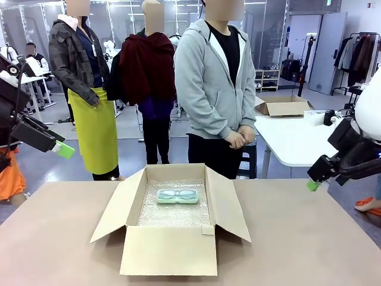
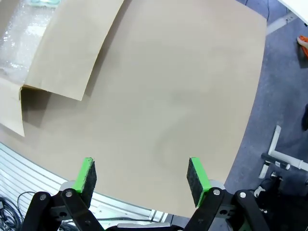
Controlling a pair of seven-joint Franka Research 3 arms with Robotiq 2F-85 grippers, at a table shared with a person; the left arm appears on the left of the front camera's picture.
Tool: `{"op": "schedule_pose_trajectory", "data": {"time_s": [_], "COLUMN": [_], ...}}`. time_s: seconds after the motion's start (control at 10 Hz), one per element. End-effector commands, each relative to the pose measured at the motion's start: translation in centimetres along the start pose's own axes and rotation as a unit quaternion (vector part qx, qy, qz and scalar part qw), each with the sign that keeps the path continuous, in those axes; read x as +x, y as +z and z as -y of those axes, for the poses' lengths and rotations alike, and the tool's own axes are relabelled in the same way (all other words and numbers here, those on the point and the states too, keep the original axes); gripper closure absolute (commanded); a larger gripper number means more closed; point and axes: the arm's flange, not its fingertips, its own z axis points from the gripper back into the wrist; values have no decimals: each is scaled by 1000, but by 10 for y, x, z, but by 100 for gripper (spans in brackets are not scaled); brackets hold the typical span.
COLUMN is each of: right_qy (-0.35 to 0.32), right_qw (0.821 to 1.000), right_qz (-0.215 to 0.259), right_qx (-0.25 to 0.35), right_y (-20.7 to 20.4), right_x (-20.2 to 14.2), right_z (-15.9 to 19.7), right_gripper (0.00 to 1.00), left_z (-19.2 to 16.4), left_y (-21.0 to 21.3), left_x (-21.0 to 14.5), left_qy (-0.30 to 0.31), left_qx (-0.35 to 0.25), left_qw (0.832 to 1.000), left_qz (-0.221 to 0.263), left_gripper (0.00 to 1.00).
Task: Pack the glasses set securely to prepare it for shipping.
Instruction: Put the Glasses case from the right side of the table into the Package Box.
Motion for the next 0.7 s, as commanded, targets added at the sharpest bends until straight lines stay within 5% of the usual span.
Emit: {"op": "schedule_pose_trajectory", "data": {"time_s": [0.0,0.6], "right_qy": [1,1], "right_qw": [1000,1000], "right_qz": [-4,-4], "right_qx": [0,0], "right_y": [0,0], "right_x": [-1,-1], "right_z": [1,1], "right_gripper": [5,5], "left_z": [0,0], "left_y": [1,1], "left_x": [0,0], "left_qy": [-2,-2], "left_qx": [-2,-2], "left_qw": [1000,1000], "left_qz": [2,2], "left_gripper": [0,0]}}
